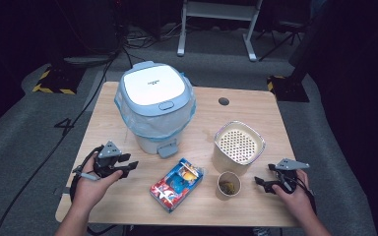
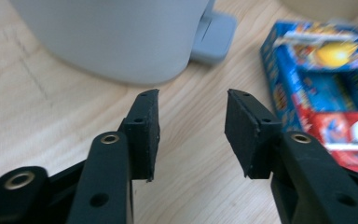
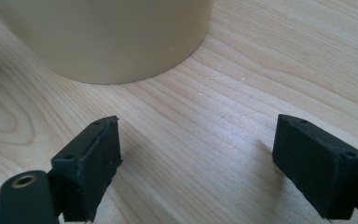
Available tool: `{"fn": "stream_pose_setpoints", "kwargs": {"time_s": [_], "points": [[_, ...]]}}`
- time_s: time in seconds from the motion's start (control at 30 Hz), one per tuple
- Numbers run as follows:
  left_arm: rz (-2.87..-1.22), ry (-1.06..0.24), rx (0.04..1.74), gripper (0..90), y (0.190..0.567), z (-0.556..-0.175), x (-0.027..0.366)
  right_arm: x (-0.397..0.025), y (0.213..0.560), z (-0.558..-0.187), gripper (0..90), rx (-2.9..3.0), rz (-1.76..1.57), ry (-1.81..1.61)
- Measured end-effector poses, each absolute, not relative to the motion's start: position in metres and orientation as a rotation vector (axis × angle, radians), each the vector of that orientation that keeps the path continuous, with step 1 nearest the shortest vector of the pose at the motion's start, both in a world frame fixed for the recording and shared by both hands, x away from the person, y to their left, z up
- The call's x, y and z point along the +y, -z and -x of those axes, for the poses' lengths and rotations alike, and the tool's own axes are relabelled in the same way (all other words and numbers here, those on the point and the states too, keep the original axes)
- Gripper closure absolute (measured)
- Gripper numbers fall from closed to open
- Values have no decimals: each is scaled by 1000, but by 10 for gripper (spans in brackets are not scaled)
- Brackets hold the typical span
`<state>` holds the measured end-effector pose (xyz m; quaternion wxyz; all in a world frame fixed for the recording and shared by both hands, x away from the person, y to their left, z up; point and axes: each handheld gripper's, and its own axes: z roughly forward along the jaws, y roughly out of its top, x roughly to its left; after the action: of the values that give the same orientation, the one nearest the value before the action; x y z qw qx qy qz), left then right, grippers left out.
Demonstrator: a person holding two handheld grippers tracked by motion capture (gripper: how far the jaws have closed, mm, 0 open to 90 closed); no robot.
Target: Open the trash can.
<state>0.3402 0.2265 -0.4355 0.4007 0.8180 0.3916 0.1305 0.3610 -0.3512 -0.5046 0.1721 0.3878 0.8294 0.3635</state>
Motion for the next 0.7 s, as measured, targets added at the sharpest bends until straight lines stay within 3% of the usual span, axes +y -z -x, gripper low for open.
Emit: {"fn": "stream_pose_setpoints", "kwargs": {"time_s": [0.7], "points": [[-1972,-427,832,539,356,-353,221,-351,505,-361,156,2349,-1105,-1031]]}}
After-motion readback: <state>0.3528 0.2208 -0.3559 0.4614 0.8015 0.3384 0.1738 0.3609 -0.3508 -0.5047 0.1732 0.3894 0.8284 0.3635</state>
